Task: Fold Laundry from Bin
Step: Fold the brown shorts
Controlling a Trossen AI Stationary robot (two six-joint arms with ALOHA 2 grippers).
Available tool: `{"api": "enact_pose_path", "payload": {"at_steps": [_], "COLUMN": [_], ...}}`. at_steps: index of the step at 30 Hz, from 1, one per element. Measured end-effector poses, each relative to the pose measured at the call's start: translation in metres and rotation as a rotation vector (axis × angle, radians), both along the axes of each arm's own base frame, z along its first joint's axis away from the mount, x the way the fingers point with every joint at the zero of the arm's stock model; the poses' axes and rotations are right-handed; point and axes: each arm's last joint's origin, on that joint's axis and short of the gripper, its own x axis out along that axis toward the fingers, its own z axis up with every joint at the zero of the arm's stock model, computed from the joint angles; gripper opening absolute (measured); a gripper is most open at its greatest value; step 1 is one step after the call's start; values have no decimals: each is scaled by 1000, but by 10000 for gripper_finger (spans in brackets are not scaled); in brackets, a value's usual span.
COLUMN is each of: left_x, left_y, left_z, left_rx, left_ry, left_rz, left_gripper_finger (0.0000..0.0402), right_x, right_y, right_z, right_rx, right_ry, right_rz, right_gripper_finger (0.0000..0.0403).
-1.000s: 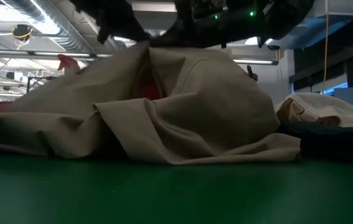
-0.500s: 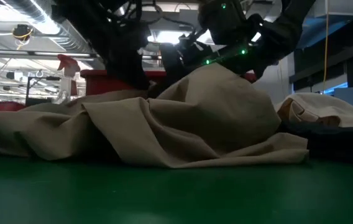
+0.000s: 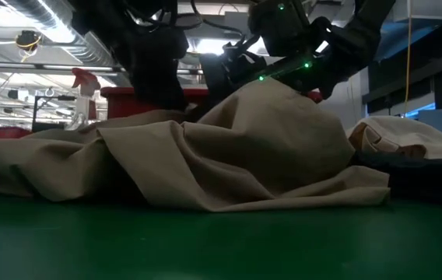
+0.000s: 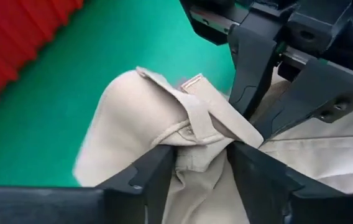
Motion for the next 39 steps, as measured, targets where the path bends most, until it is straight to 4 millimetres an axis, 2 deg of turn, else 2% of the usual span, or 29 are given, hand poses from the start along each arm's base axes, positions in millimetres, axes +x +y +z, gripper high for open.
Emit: {"api": "enact_pose_path", "payload": {"at_steps": [8,19,28,39], "left_x": [-3,-7,-4,-4], "left_y": [3,8,11,11], "left_z": [2,8,11,11], "left_rx": [-109,-139,-66,-68], "left_ry": [5,-13,-55,-67], "left_rz": [-34,-81,16,21], "left_gripper_finger": [197,181,188,187], "right_x": [0,0,1,3], "right_y": [0,-3,-1,6], "right_z": [1,2,1,6], "right_rx": [-18,-26,-30,-71], "right_ry": [5,1,9,-23], "right_rz": [5,-20,16,39], "right_gripper_finger": [21,21,21,21]}}
